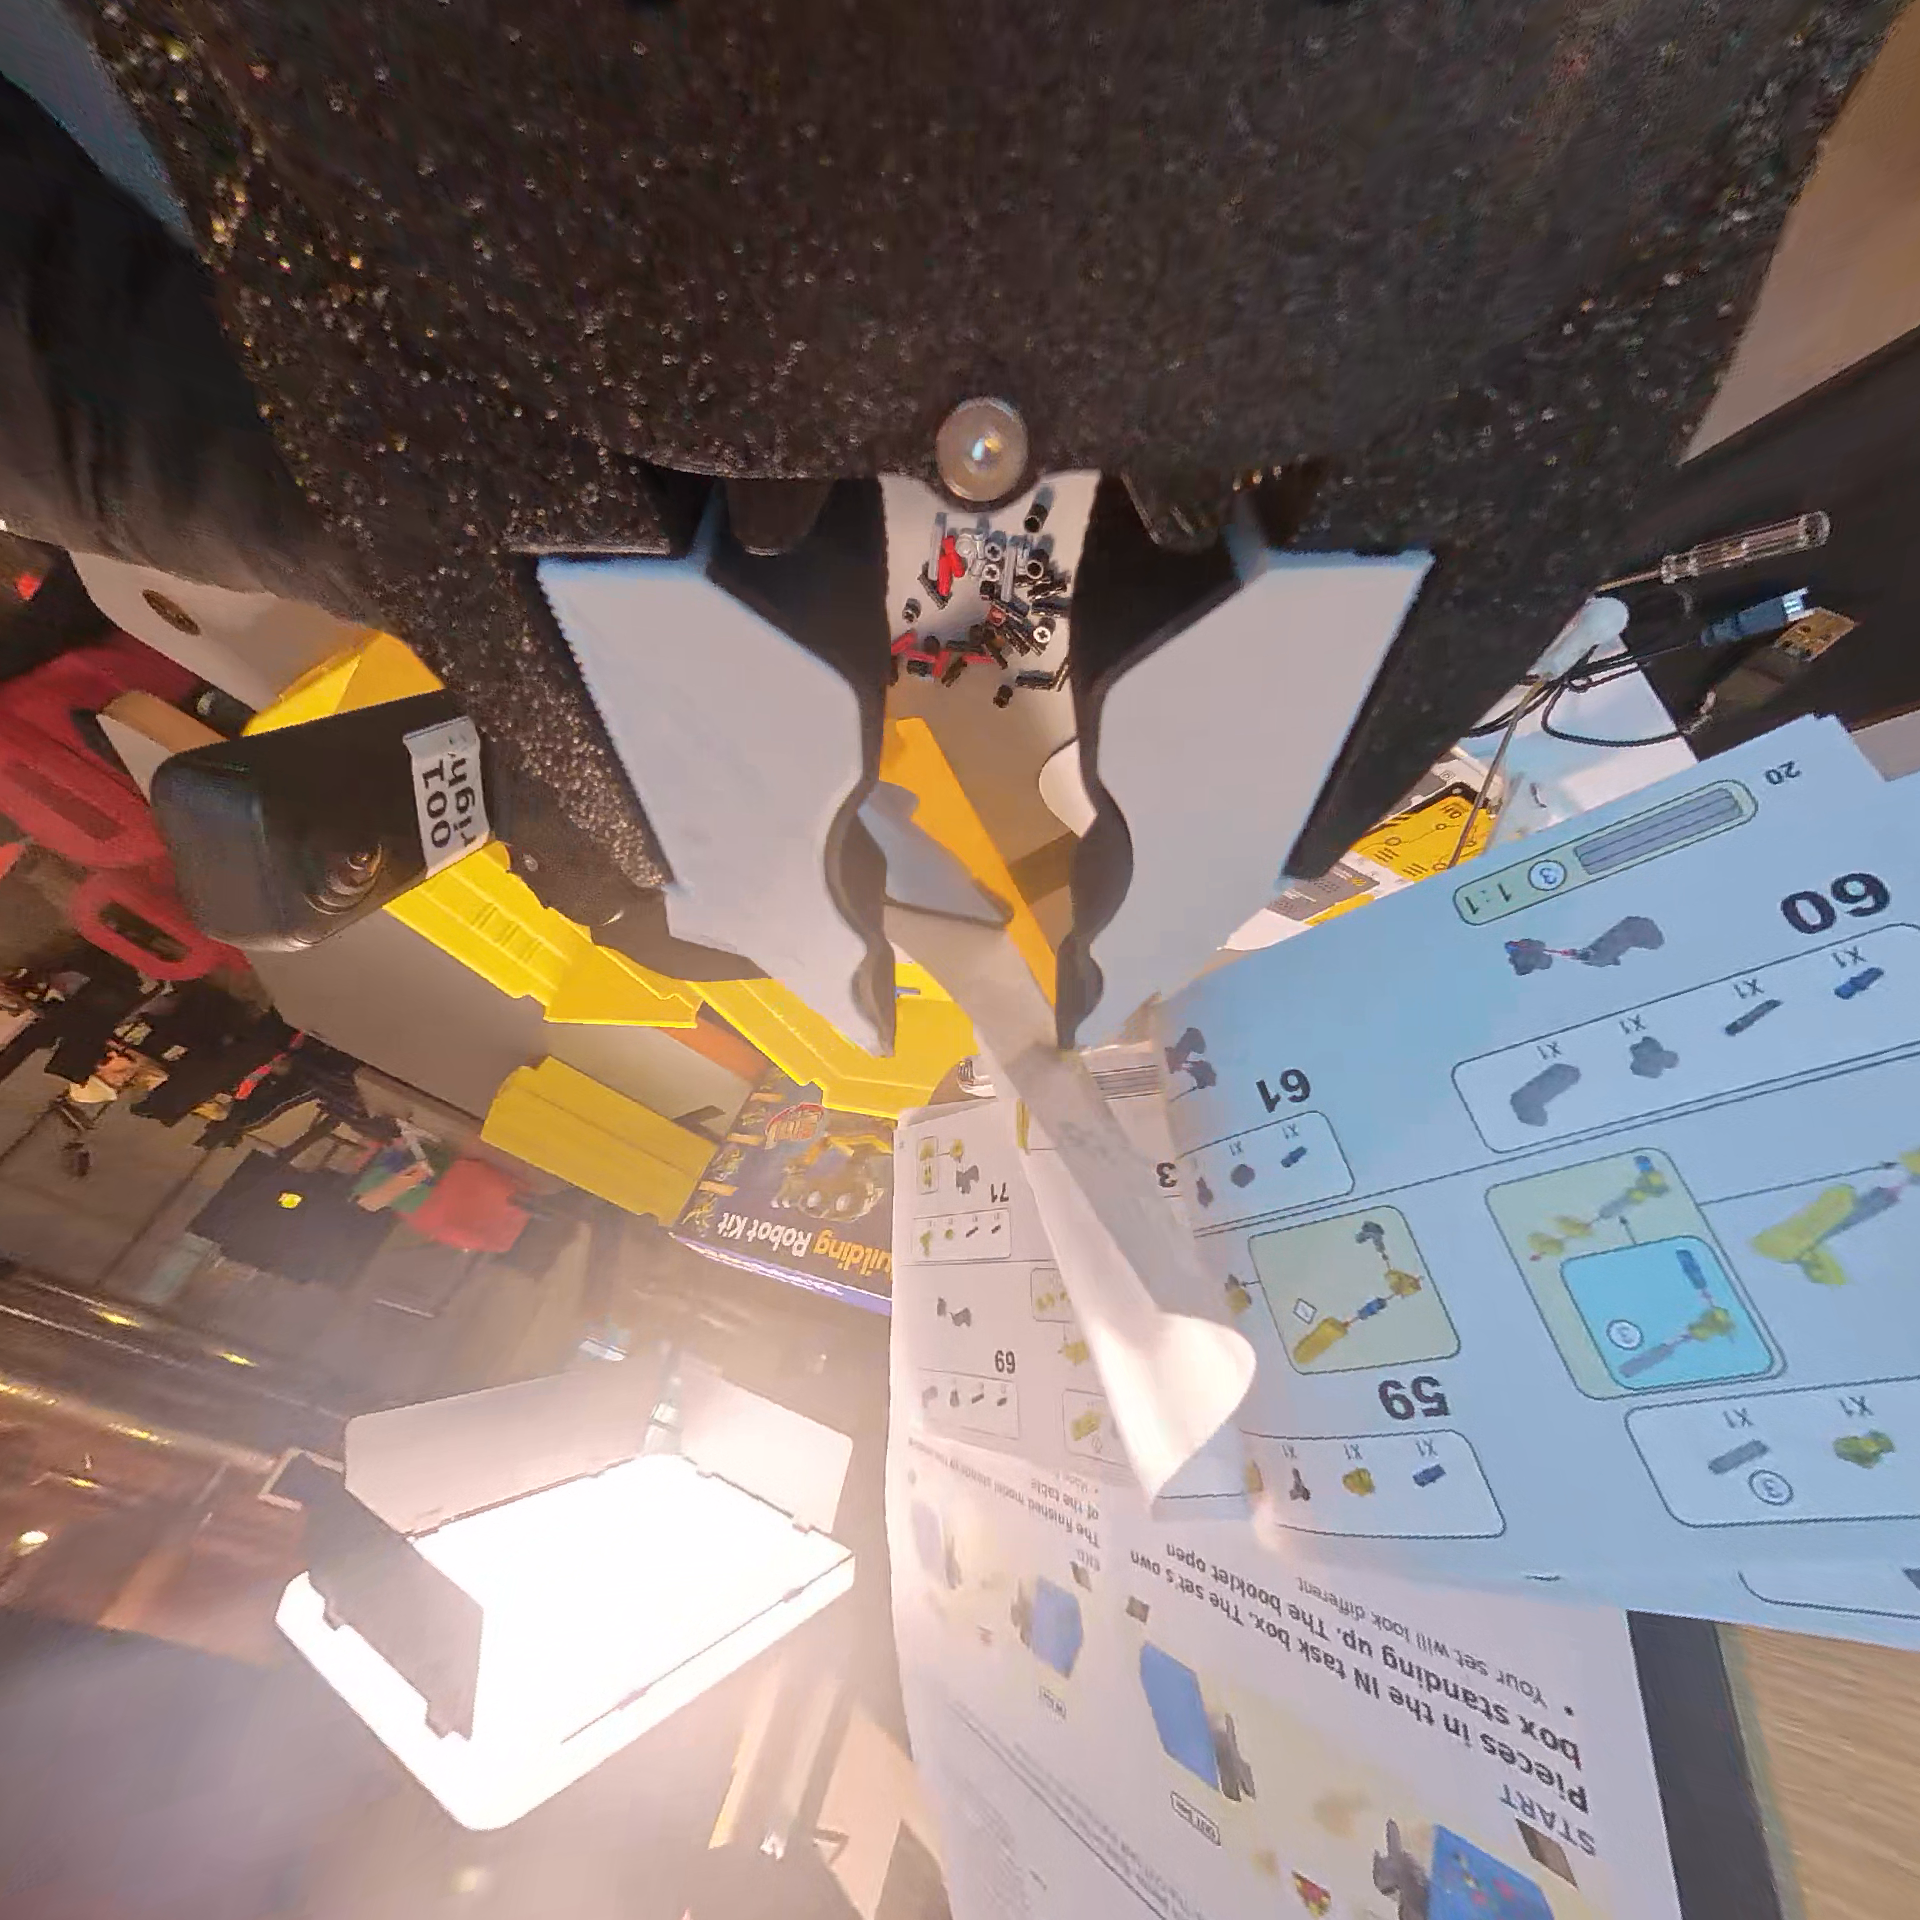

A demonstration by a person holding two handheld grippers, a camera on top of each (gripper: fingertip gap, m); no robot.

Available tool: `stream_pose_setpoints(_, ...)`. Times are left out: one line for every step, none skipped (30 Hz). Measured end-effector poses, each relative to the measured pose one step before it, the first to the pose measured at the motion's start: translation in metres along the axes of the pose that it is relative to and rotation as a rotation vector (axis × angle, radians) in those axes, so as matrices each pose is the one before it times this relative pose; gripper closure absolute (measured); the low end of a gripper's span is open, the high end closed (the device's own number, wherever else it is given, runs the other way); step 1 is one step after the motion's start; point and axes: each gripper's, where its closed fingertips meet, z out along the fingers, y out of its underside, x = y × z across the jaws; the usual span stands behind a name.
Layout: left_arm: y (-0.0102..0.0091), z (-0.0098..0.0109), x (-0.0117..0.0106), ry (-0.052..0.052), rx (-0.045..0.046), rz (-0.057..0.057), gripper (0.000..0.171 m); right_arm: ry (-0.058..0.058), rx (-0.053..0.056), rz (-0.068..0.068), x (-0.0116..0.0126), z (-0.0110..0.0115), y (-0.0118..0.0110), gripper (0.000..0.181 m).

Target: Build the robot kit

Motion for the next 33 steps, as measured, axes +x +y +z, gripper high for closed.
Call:
stream_pose_setpoints(0.00074,-0.00011,-0.00111,-0.0095,-0.00549,0.0085,0.146,-0.0017,0.001,-0.0026,-0.00195,0.0003,-0.00099,0.181)
stream_pose_setpoints(0.00034,-0.00027,-0.00143,-0.0126,-0.00378,0.0097,0.149,-0.0021,0.0012,0.0015,-0.00146,0.00021,-0.00098,0.181)
stream_pose_setpoints(-0.0003,-0.00064,-0.00149,-0.0133,-0.00126,0.011,0.151,0.0005,0.0016,0.0017,-0.00084,0.00014,-0.00099,0.181)
stream_pose_setpoints(-0.00069,-0.00086,-0.00148,-0.0141,-0.00037,0.0123,0.154,0.0037,-0.0012,0.0008,-0.00004,0.00007,-0.00051,0.181)
stream_pose_setpoints(-0.00067,-0.00104,-0.00193,-0.0171,-0.00128,0.0135,0.156,0.0013,0.0012,0.0017,-0.00031,-0.00002,-0.00067,0.181)
stream_pose_setpoints(-0.00053,-0.00098,-0.00272,-0.0223,-0.00164,0.0143,0.159,0.0009,0.0027,0.0021,-0.00028,-0.00009,-0.00095,0.181)
stream_pose_setpoints(-0.00064,-0.00111,-0.00316,-0.0238,-0.00058,0.0146,0.161,-0.0001,0.003,0.0013,-0.00049,-0.00011,-0.00096,0.181)
stream_pose_setpoints(-0.00058,-0.00102,-0.00266,-0.0203,-0.00052,0.0131,0.166,0.0001,0.0029,0.0005,-0.00061,0.00001,-0.00093,0.181)
stream_pose_setpoints(-0.00035,-0.00087,-0.00223,-0.0163,-0.00132,0.0099,0.169,0.0038,0.0031,-0.0001,-0.00016,-0.00013,-0.00107,0.181)
stream_pose_setpoints(-0.00038,-0.00075,-0.00191,-0.0123,-0.00048,0.0062,0.171,0.0057,0.0049,-0.0011,0.00013,-0.00025,-0.00127,0.181)
stream_pose_setpoints(-0.00055,-0.00074,-0.00189,-0.0115,0.00104,0.0031,0.171,0.0002,0.0039,-0.0022,-0.00062,-0.00024,-0.00129,0.18)
stream_pose_setpoints(-0.00059,-0.00066,-0.002,-0.0109,0.00165,0.0024,0.171,-0.0022,0.0023,-0.0022,-0.00089,-0.00009,-0.00097,0.179)
stream_pose_setpoints(-0.00039,-0.00057,-0.00172,-0.0089,0.001,0.0029,0.171,-0.0001,0.0023,-0.0022,-0.00051,-0.00014,-0.00069,0.179)
stream_pose_setpoints(-0.00002,-0.00052,-0.00177,-0.0085,-0.00109,0.0031,0.171,-0.0022,0.0009,-0.0015,-0.00072,-0.00006,-0.00024,0.179)
stream_pose_setpoints(0.00023,-0.00038,-0.00162,-0.0083,-0.00272,0.0031,0.171,-0.0013,-0.0007,-0.0008,-0.00059,-0.00001,0.00015,0.178)
stream_pose_setpoints(-0.00002,-0.00046,-0.00223,-0.0111,-0.00131,0.0028,0.171,0.0003,-0.0002,-0.0013,-0.00022,-0.00003,0.00015,0.178)
stream_pose_setpoints(-0.0004,-0.00077,-0.003,-0.0155,0.00071,0.0037,0.171,-0.0013,-0.0003,-0.0017,-0.00033,0.00001,0.00036,0.178)
stream_pose_setpoints(-0.00052,-0.00114,-0.00385,-0.0189,0.00065,0.0063,0.171,-0.0016,-0.001,-0.001,-0.00028,0.00002,0.00043,0.176)
stream_pose_setpoints(-0.00082,-0.00131,-0.00444,-0.0217,0.00138,0.0085,0.171,-0.0006,-0.0004,0.0001,-0.00007,-0.00009,0.00042,0.175)
stream_pose_setpoints(-0.00128,-0.00183,-0.00512,-0.0247,0.00321,0.0097,0.171,0.0012,-0.0002,0.0012,0.00036,0.00002,0.00035,0.174)
stream_pose_setpoints(-0.00155,-0.00192,-0.00535,-0.0259,0.00456,0.0107,0.171,-0.0001,-0.0006,0.0017,0.00031,-0.00005,0.00038,0.173)
stream_pose_setpoints(-0.00152,-0.00186,-0.00479,-0.0212,0.00354,0.0097,0.171,0.0001,-0.0015,0.0026,0.00033,0.00004,0.00069,0.172)
stream_pose_setpoints(-0.00133,-0.00171,-0.00379,-0.0152,0.00214,0.0063,0.171,0.0013,-0.0011,0.0031,0.00058,0.00001,0.0007,0.17)
stream_pose_setpoints(-0.00136,-0.00146,-0.00308,-0.0112,0.00384,0.003,0.171,0.0008,-0.0019,0.0029,0.00041,0.00002,0.00074,0.169)
stream_pose_setpoints(-0.00128,-0.00119,-0.00233,-0.0079,0.00404,0.001,0.171,0.0001,-0.0022,0.0026,0.00033,0.00019,0.00068,0.168)
stream_pose_setpoints(-0.0008,-0.00091,-0.00206,-0.0063,0.00194,0.0006,0.171,0.0012,-0.0011,0.0016,0.00031,0.00006,0.00045,0.168)
stream_pose_setpoints(-0.00065,-0.0007,-0.00176,-0.0054,0.00168,0.0005,0.171,0.0007,-0.0004,0.0008,0.0001,-0.0001,0.0002,0.168)
stream_pose_setpoints(-0.00058,-0.00057,-0.0016,-0.0044,0.00187,-0.0003,0.171,0.0004,-0.001,0.0002,0.00008,0.00006,0.00018,0.167)
stream_pose_setpoints(-0.00034,-0.00051,-0.00124,-0.0033,0.00101,-0.0009,0.171,0.0012,-0.0001,-0.0006,0.00016,0.00008,0.00001,0.167)
stream_pose_setpoints(-0.00026,-0.00032,-0.00091,-0.0023,0.00054,-0.0008,0.171,0.0005,0.0004,-0.0006,-0.00009,-0.00006,-0.00008,0.167)
stream_pose_setpoints(-0.0003,-0.00038,-0.00088,-0.0025,0.00097,-0.0002,0.171,0.0006,-0.0006,0.0001,0.00004,0.00005,0.00008,0.167)
stream_pose_setpoints(-0.00041,-0.00034,-0.00052,-0.0019,0.00134,0.0003,0.171,0.0006,-0.0003,0.0004,0.00014,0.00002,0.00009,0.167)
stream_pose_setpoints(-0.0003,-0.00017,-0.00028,-0.0013,0.00068,0.0006,0.171,0.0002,-0.0004,0.0005,0.00002,-0.00001,0.0002,0.167)
